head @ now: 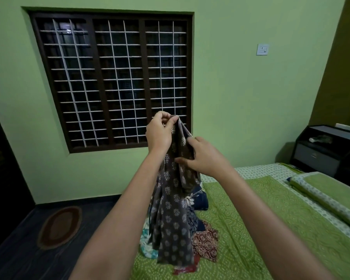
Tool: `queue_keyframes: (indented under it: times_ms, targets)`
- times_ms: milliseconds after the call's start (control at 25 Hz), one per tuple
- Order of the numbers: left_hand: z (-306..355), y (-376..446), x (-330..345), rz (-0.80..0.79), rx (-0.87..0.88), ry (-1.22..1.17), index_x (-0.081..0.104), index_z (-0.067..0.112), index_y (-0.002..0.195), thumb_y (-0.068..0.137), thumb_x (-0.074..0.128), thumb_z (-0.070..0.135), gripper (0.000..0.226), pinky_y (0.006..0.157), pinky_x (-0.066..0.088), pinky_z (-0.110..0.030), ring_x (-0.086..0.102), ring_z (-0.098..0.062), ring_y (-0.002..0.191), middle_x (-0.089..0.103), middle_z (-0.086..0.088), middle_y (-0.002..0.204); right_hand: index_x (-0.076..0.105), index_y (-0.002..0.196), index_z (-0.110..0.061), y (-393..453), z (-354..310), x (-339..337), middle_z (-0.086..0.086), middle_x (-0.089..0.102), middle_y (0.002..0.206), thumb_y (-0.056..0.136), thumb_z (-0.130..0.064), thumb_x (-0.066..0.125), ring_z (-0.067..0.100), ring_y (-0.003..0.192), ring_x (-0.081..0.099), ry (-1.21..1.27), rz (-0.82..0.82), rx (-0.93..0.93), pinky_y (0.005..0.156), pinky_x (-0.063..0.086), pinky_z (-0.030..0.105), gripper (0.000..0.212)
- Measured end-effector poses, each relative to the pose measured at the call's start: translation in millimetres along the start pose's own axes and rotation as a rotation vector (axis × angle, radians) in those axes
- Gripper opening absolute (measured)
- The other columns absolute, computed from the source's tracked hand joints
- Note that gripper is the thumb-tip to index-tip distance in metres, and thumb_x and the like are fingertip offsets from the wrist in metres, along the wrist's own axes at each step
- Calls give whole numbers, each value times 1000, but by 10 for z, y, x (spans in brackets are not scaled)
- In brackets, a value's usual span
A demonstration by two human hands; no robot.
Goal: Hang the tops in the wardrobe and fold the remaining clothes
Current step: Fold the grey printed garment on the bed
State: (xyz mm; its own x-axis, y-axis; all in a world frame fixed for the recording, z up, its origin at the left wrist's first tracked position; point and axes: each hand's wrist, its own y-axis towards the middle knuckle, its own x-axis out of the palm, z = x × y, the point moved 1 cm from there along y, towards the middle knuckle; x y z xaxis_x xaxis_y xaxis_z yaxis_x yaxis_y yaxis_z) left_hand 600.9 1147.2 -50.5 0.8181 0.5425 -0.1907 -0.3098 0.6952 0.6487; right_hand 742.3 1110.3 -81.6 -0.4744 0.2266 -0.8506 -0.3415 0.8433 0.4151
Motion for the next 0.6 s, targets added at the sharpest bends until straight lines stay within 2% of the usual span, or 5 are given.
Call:
queue_keyframes:
  times_ms: [160,280,400,520,600]
  targets:
    - [-209,75,-191,-47,3,47,62,19,94,92,61,21,3,65,40,-9,55,-2,77,60,10,83,63,103,-10,-81,350,131,3,60,91,91,-52,53,22,77,58,-240,-331,198,59,42,26,45]
    - [-478,5,-315,-327,33,176,69,20,95,93,60,19,10,69,42,-15,58,-5,81,63,10,85,64,109,-13,-115,627,-177,6,61,94,97,-47,45,23,78,58,-373,-221,333,60,41,28,40]
    - [-649,-236,-280,-539,26,286,69,15,90,87,67,16,3,77,51,-32,61,-15,81,66,2,84,68,113,-14,-175,794,-397,7,66,97,91,-46,57,24,82,58,-333,-247,363,64,42,30,40]
    - [-498,-405,-191,-583,77,327,69,9,87,83,72,20,13,76,55,-40,64,-20,76,67,-3,79,70,107,-16,-407,846,-634,1,63,84,86,-47,64,21,80,58,-408,-245,364,55,40,26,39]
    - [-267,-464,-121,-509,160,291,68,12,83,82,73,25,14,70,55,-34,64,-16,71,67,0,75,69,106,-21,-565,883,-899,-1,62,88,87,-47,62,21,83,58,-572,-82,354,52,37,25,33]
